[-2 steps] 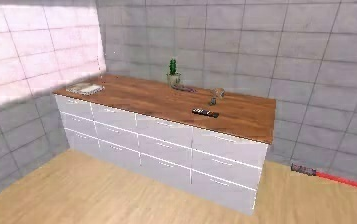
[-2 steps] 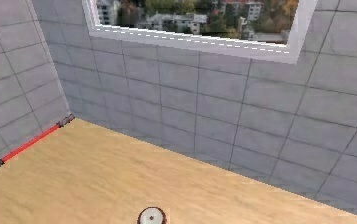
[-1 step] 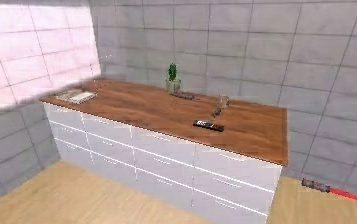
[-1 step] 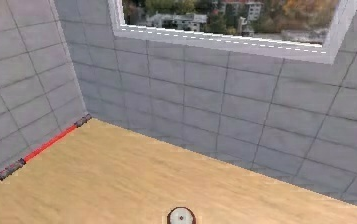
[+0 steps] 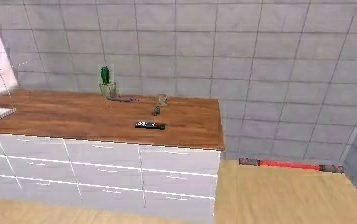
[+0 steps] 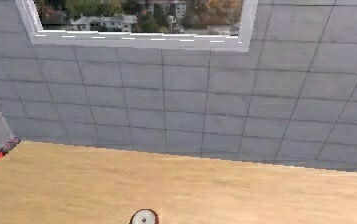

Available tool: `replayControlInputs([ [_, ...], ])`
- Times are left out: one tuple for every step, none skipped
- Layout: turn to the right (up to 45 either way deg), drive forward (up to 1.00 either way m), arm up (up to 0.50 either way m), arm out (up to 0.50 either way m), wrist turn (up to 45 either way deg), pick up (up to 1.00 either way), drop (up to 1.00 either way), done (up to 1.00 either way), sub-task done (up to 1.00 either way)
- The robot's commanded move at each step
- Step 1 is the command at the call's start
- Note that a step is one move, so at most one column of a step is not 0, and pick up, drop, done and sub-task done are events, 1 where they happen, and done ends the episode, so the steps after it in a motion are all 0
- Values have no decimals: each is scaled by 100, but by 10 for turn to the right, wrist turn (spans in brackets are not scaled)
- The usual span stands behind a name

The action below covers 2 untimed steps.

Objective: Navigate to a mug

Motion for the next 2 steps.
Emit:
replayControlInputs([
  [0,50,0,0,0,0,0,0,0],
  [0,0,0,0,0,0,0,100,0],
])
